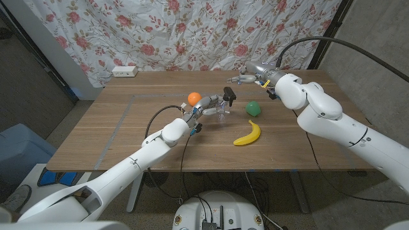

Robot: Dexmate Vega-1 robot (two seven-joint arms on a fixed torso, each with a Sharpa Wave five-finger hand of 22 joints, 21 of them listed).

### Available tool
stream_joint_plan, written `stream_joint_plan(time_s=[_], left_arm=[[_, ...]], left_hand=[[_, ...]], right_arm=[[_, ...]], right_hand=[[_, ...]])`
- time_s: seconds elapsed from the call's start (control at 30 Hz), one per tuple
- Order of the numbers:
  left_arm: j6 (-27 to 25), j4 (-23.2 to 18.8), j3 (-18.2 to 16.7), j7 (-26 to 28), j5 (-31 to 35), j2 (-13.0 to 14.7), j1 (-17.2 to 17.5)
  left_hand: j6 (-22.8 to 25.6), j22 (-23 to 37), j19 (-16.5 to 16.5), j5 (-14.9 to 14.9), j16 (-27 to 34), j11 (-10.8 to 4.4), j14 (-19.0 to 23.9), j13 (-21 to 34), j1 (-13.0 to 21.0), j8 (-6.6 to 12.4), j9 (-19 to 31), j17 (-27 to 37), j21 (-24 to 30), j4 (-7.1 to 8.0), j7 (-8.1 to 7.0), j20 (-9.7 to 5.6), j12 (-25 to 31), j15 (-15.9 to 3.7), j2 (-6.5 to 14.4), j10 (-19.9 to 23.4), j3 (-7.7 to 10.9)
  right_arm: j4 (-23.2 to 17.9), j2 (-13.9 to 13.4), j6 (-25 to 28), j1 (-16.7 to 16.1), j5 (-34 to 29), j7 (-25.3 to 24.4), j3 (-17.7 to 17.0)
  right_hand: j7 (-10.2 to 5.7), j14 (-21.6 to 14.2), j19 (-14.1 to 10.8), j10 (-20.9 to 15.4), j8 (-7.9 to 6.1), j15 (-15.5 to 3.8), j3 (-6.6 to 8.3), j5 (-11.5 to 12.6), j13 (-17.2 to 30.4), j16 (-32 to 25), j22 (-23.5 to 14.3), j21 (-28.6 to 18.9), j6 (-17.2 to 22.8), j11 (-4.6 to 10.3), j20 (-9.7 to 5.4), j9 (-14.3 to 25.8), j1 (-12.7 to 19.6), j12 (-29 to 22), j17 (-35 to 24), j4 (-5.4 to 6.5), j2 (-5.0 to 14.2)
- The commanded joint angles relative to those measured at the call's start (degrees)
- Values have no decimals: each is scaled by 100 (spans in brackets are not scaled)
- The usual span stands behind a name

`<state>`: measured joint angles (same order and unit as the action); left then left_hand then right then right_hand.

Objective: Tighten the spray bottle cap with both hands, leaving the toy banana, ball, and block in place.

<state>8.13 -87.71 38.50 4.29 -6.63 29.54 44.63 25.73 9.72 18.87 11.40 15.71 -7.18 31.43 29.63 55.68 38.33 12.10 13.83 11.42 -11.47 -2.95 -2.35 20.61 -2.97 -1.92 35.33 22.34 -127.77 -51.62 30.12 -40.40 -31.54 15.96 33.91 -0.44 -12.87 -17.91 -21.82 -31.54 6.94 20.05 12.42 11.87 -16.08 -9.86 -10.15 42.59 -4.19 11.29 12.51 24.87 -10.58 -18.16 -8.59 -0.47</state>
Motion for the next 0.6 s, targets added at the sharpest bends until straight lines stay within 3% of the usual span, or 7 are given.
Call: stream_joint_plan(time_s=[0.03, 0.13, 0.3, 0.6], left_arm=[[-11, -39, -11, -191, -57, 80, -53], [-2, -36, -5, -268, -75, 104, -77], [-2, -51, -22, -338, -141, 127, -71], [30, -76, -16, -500, -178, 202, -95]], left_hand=[[489, 23, 65, 14, -21, -88, 41, 17, -294, 550, 16, 16, -2, 189, 65, -309, 33, -652, 879, 127, 161], [487, 23, 71, 14, -21, -98, 47, 19, -300, 551, 15, 15, 0, 188, 69, -309, 30, -647, 880, 132, 163], [476, 23, 72, 15, -26, -94, 50, 21, -310, 551, 14, 14, -1, 188, 73, -308, 28, -647, 880, 141, 167], [477, 23, 73, 15, -31, -97, 52, 26, -323, 556, 11, 13, -2, 184, 79, -307, 14, -643, 876, 135, 170]], right_arm=[[-6, -370, -581, -20, 546, 67, -328], [-3, -430, -648, 34, 601, 166, -340], [116, -549, -1118, -20, 769, 8, -462], [214, -787, -1666, -57, 854, 30, -625]], right_hand=[[-75, 286, 297, 373, 168, 112, 83, 63, 9, 144, 7, 15, -355, 5, 76, 36, 177, 27, 10, -78, 7], [-264, 414, 443, 562, 259, 157, 115, 77, 8, 207, 11, 13, -511, -27, 89, 21, 253, 17, 22, -101, -12], [-409, 499, 486, 789, 489, 167, 194, 92, 5, 249, 14, -32, -1023, -32, 72, 3, 471, -3, 41, -148, -43], [-672, 689, 445, 1032, 668, 205, 290, 63, -1, 333, 19, -52, -1380, -32, 77, -23, 788, -3, 80, -185, -123]])
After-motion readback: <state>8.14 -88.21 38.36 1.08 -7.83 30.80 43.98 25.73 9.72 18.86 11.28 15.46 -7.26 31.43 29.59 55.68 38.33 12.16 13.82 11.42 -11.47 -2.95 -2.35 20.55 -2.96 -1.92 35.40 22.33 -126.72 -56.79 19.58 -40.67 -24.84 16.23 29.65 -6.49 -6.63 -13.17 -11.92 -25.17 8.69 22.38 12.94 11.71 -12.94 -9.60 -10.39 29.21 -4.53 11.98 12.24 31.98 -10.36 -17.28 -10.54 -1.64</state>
